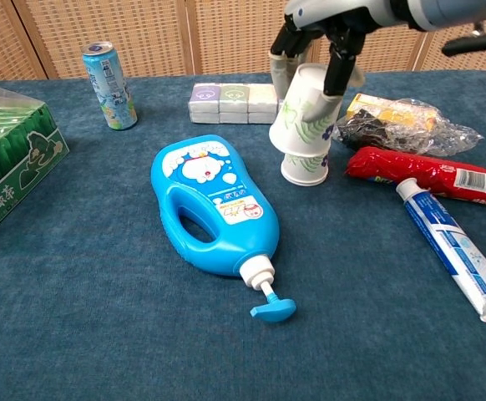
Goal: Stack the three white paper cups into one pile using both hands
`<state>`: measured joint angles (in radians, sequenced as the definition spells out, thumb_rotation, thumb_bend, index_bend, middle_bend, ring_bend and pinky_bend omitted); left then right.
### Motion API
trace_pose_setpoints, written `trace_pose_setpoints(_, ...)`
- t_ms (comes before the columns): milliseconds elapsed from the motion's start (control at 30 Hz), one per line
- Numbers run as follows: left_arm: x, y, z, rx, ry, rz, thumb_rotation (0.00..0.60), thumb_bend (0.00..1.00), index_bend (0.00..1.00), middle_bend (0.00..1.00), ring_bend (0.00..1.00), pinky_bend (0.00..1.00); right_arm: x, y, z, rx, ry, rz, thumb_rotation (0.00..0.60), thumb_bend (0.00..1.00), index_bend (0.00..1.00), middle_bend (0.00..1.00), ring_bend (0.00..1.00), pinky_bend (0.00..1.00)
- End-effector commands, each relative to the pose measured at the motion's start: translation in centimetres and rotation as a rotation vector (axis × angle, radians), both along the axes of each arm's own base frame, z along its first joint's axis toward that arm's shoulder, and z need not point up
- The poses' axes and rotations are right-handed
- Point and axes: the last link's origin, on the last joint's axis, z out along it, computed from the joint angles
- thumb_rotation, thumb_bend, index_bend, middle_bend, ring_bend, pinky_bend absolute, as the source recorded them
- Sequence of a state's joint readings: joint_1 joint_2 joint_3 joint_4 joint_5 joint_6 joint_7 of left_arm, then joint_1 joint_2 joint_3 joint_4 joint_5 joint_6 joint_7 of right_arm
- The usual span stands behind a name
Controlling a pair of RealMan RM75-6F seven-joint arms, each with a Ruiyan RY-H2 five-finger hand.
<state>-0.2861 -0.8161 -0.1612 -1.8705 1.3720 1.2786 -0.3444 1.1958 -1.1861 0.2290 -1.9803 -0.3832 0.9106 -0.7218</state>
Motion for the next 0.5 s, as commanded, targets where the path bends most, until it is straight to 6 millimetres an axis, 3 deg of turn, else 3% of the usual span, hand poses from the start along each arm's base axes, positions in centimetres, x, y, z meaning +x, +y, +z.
trace_pose_setpoints(33, 0.0, 0.1, 0.0, 0.000, 0.002, 0.002, 0.600, 0.44, 0.10, 0.02, 0.00, 0.15, 0.6, -0.9, -0.1, -0.002, 0.003, -0.001, 0.600, 0.30, 0.41, 0.40, 0.21, 0.66)
trace_pose_setpoints(233, 0.0, 0.2, -0.3, -0.009, 0.008, 0.009, 0.600, 0.44, 0.10, 0.02, 0.00, 0.15, 1.4, -2.6, -0.5, -0.008, 0.016, -0.005, 0.600, 0.30, 0.41, 0.40, 0.21, 0.66)
trace_pose_setpoints(500, 0.0, 0.4, -0.4, -0.012, 0.010, 0.017, 0.600, 0.44, 0.10, 0.02, 0.00, 0.15, 1.1, -4.6, -0.8, -0.028, 0.058, -0.032, 0.600, 0.30, 0.41, 0.40, 0.21, 0.66)
